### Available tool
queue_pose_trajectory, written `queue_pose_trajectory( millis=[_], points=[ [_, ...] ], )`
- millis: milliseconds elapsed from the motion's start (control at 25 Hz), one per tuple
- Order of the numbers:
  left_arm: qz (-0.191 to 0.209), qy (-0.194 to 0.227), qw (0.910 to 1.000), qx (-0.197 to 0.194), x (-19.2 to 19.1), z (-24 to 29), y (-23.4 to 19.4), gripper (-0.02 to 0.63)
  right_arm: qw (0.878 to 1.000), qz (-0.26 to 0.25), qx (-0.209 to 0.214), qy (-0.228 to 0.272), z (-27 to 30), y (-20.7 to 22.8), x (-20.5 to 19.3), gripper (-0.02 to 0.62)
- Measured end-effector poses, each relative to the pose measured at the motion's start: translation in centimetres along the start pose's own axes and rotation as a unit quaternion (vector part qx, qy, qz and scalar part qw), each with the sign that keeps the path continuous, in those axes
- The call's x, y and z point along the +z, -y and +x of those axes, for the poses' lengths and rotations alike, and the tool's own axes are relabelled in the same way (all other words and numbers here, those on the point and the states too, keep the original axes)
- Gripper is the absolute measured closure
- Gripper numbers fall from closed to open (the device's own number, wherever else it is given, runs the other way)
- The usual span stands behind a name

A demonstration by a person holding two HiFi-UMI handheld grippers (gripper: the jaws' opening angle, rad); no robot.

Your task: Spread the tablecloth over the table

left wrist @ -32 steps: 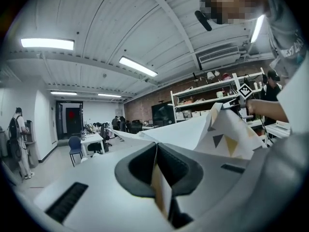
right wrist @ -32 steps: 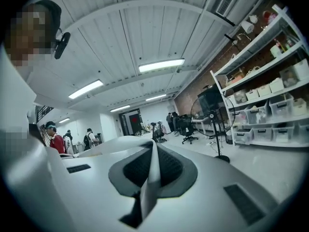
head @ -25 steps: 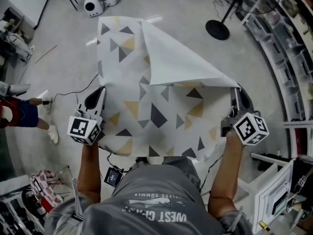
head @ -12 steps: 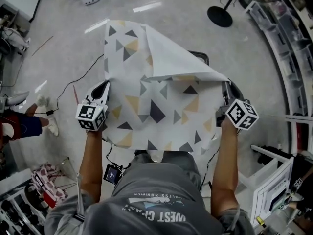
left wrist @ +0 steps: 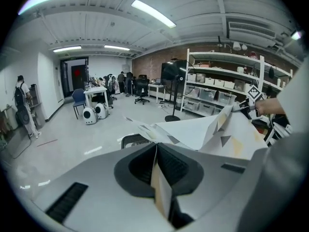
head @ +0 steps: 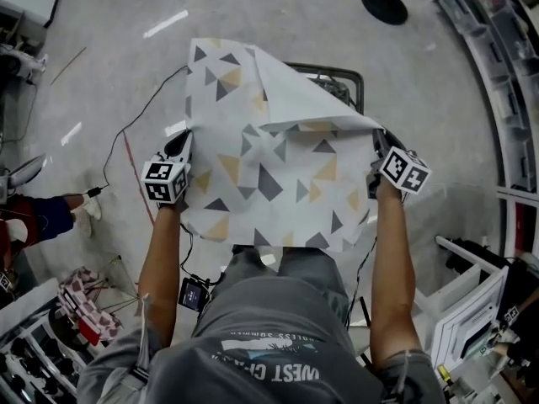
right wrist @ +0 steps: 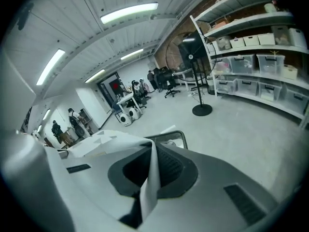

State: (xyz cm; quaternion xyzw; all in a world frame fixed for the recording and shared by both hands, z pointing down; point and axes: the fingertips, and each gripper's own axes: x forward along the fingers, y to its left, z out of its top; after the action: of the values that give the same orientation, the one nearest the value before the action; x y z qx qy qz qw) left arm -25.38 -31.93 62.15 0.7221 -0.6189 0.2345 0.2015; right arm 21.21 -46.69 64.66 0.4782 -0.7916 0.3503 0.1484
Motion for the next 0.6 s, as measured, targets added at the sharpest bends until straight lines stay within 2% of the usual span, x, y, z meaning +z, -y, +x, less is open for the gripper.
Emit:
queue_pose_trajectory(
  millis=[160,320,520,600],
  points=[
    [-0.017,-0.037,0.9991,0.012,-4.2,2.8,-1.3,0.600,0.998,0.036,-0.009,-0.048,4.1,3.6,-4.1,0.577],
    [-0.062,-0.056,0.9958,0.038,-7.9,5.1,-4.1,0.595,0.992,0.087,-0.026,-0.085,8.1,7.7,-7.2,0.575],
    [-0.099,-0.094,0.9885,0.064,-12.1,5.4,-6.6,0.578,0.976,0.160,-0.047,-0.136,10.2,12.3,-10.8,0.559],
    [-0.115,-0.114,0.9843,0.071,-13.7,5.6,-7.7,0.570,0.970,0.171,-0.065,-0.161,10.5,13.7,-12.1,0.523]
  ],
)
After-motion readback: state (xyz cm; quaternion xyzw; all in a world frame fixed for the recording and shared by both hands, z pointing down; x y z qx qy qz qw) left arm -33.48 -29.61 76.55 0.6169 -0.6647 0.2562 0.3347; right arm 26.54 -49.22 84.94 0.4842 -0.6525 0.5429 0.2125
